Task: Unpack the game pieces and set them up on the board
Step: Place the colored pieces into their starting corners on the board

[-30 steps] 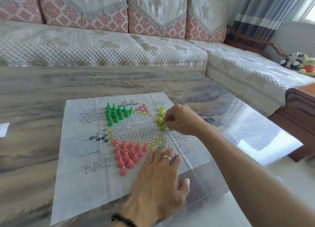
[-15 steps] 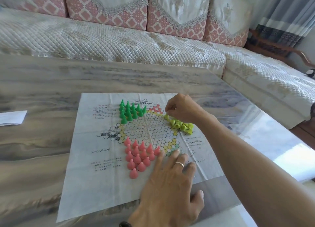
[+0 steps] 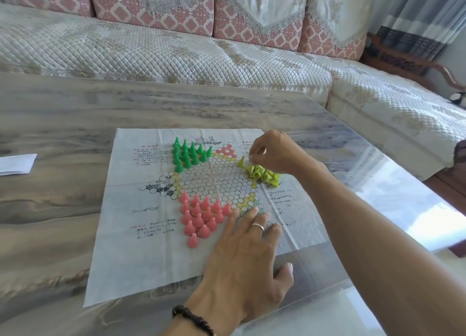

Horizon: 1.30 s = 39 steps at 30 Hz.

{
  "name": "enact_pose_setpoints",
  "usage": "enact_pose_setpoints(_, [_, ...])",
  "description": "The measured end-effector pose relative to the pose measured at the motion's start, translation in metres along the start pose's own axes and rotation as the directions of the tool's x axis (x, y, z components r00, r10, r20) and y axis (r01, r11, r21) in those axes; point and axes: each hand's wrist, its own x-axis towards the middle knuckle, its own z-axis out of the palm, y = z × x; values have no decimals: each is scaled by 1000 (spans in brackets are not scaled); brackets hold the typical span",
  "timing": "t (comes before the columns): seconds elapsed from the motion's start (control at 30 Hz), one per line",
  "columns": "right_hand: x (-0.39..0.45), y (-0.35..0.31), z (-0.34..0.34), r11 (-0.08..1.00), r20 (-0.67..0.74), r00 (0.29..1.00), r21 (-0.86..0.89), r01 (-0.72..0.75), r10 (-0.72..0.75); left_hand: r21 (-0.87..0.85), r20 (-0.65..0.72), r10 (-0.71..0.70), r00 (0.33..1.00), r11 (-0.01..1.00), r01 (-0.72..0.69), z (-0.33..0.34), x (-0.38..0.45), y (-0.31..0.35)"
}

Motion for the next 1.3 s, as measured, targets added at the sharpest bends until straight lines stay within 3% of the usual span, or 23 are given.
enact_pose_setpoints(0.1, [-7,3,3,1000,70,998,-29,-7,9,17,14,3,1000,1000,-4,0,1,-1])
enact_pose_setpoints(0.27, [-9,0,9,998,53,997,-24,-51,52,29,19,5,1000,1000,-5,-1,1,0])
enact_pose_setpoints(0.43, [-14,-6,6,979,-23,996,187,-81,87,85,1,30,1000,996,-30,-5,-1,3])
enact_pose_setpoints(0.57, [-19,-12,1,963,-104,988,256,-87,117,155,28,35,999,987,-39,-10,-1,5])
enact_pose_setpoints(0.8, [-23,-11,-3,919,-79,981,371,-136,178,184,69,34,997,982,-46,-20,-3,6])
enact_pose_setpoints(1.03, [-19,-11,6,971,-55,991,213,-104,119,196,-51,15,999,981,-5,-43,-9,-8])
enact_pose_setpoints(1.17, [-12,-17,8,996,17,998,66,-61,60,211,-79,-70,994,974,86,-58,-9,-31])
enact_pose_setpoints(1.3, [-6,-16,2,997,-15,998,41,-59,60,178,-132,-185,974,962,207,-75,-8,-55])
